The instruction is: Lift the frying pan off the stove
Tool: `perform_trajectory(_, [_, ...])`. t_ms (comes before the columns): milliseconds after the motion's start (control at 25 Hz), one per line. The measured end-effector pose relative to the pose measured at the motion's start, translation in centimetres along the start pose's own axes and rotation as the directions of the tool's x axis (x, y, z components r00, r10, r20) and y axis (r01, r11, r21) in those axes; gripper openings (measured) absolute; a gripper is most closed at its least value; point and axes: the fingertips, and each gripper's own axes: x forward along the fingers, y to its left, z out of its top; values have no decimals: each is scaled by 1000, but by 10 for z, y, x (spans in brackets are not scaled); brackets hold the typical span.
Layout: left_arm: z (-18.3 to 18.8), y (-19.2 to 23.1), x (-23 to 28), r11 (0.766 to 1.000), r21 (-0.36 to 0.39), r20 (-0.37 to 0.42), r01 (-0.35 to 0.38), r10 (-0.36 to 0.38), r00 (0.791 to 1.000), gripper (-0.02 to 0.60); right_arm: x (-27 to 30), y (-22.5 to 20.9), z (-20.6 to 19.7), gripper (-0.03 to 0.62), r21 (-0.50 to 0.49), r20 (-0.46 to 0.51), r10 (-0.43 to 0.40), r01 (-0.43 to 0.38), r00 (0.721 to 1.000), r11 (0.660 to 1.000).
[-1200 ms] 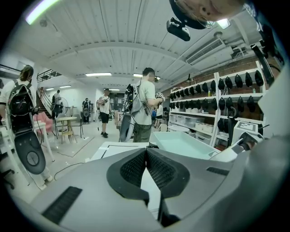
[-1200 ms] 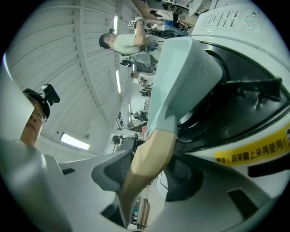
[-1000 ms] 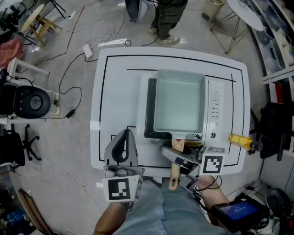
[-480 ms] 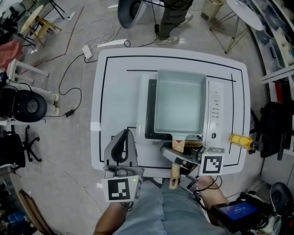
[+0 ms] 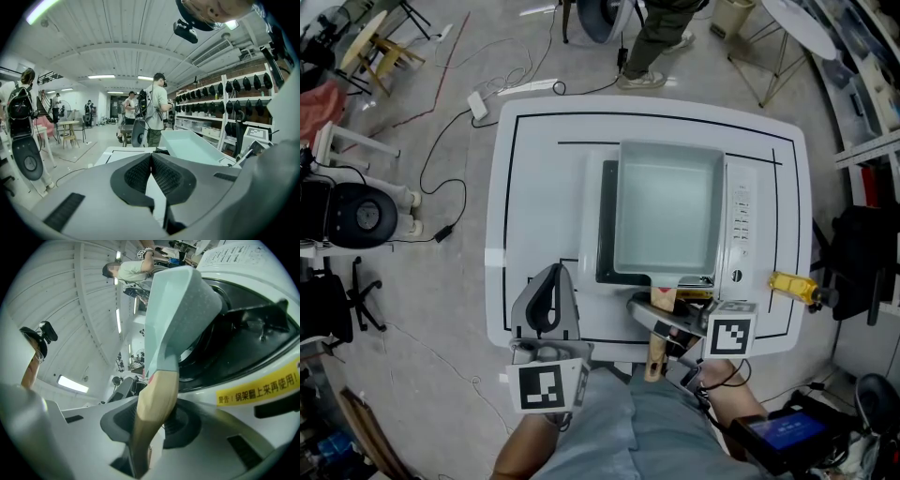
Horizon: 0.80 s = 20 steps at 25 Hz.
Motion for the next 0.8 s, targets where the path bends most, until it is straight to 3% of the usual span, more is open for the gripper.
perform_trajectory(800, [-1, 2, -2, 1000, 1, -4, -1, 1, 1000, 18, 2, -8, -3, 101, 15, -4, -31, 31, 1000, 999])
